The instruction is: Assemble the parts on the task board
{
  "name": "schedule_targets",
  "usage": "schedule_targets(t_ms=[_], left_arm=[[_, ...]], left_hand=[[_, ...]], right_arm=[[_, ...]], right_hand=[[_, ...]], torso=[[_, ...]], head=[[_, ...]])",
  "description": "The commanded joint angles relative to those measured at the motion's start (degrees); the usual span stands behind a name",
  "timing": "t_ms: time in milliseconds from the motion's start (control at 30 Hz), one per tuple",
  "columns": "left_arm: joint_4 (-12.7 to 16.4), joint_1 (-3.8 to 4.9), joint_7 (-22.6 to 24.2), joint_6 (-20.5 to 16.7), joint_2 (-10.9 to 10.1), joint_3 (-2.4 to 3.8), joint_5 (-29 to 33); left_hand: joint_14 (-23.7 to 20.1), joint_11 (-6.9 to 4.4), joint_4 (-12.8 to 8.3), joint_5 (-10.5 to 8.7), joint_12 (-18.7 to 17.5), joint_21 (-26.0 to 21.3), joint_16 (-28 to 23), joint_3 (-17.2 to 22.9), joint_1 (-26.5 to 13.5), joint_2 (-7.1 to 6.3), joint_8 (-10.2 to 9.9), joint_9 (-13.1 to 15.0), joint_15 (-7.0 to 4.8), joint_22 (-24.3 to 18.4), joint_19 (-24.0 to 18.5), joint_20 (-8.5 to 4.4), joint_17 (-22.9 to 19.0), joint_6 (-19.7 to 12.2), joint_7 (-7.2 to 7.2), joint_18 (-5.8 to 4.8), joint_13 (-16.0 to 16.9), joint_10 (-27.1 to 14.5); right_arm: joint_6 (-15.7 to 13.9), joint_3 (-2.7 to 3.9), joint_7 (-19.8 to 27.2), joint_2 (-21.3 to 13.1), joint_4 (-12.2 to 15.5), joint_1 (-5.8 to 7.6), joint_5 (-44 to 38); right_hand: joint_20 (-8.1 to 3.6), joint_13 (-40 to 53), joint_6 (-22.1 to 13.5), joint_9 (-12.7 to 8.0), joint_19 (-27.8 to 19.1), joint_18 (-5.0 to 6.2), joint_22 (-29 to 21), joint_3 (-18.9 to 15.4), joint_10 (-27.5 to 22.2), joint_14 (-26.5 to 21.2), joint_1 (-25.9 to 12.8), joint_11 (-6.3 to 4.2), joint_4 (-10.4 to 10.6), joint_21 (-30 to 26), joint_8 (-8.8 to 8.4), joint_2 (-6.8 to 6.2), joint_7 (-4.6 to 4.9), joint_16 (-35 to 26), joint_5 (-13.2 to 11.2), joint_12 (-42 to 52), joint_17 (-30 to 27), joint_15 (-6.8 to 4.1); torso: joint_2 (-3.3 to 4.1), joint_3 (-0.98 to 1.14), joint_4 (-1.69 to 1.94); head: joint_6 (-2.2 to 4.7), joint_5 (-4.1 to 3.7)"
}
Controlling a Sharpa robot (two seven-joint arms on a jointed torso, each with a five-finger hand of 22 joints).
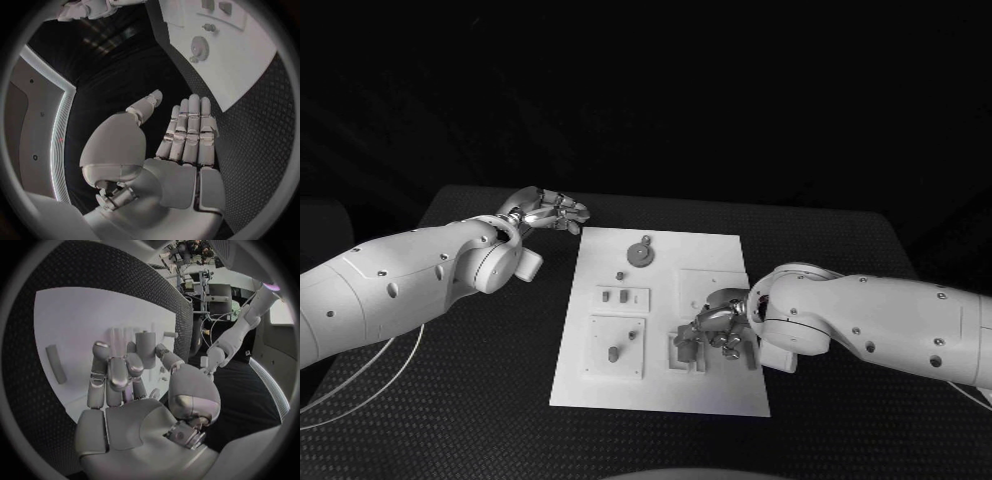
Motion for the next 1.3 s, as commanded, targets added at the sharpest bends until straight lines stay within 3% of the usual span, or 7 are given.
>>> schedule_targets(t_ms=[33,467,1300], left_arm=[[0.1,0.13,0.4,0.8,0.1,0.03,0.2],[0.1,0.13,0.4,0.7,-0.1,0.03,0.2],[0.2,0.13,0.3,0.8,-0.2,0.03,0.2]], left_hand=[[0.3,-0.08,0.4,-0.23,0.1,0.0,-0.2,0.1,-0.7,0.11,0.3,0.0,0.09,-0.1,0.1,0.13,0.1,-0.5,-0.10,-0.33,-0.1,-0.5],[0.3,-0.08,0.4,-0.24,0.1,0.0,-0.3,0.1,-0.7,0.10,0.3,0.0,0.09,-0.1,0.1,0.13,0.2,-0.5,-0.10,-0.34,-0.1,-0.5],[0.3,-0.07,0.5,-0.24,0.1,0.0,-0.4,0.0,-0.7,0.09,0.3,0.0,0.10,-0.1,0.1,0.14,0.3,-0.5,-0.09,-0.34,-0.1,-0.5]], right_arm=[[1.0,-0.01,-0.5,0.2,0.0,-0.11,0.2],[2.1,-0.01,-1.0,0.3,0.0,-0.29,-0.2],[1.5,-0.01,-1.0,1.2,-1.2,-1.49,-1.5]], right_hand=[[-0.17,0.1,1.1,-0.1,-0.1,1.55,1.1,0.4,0.0,-0.1,-0.7,-0.13,0.0,0.2,-0.33,-0.04,0.87,0.2,0.0,0.3,0.0,-0.49],[-0.18,0.0,1.1,-0.1,-0.1,1.55,1.1,0.5,-0.1,-0.2,-0.9,-0.12,0.0,0.2,-0.40,-0.10,0.88,0.2,0.0,0.1,-0.2,-0.49],[-0.18,-0.3,1.0,-0.1,-0.2,1.55,1.1,0.8,-0.6,-0.5,-1.6,-0.06,0.0,0.1,-0.67,-0.64,0.94,0.0,0.0,-0.3,-0.7,-0.45]], torso=[[0.02,-0.07,0.04],[-0.03,-0.05,-0.03],[0.00,-0.04,-0.04]], head=[[-0.12,0.08],[-0.22,0.30],[-0.46,0.54]])
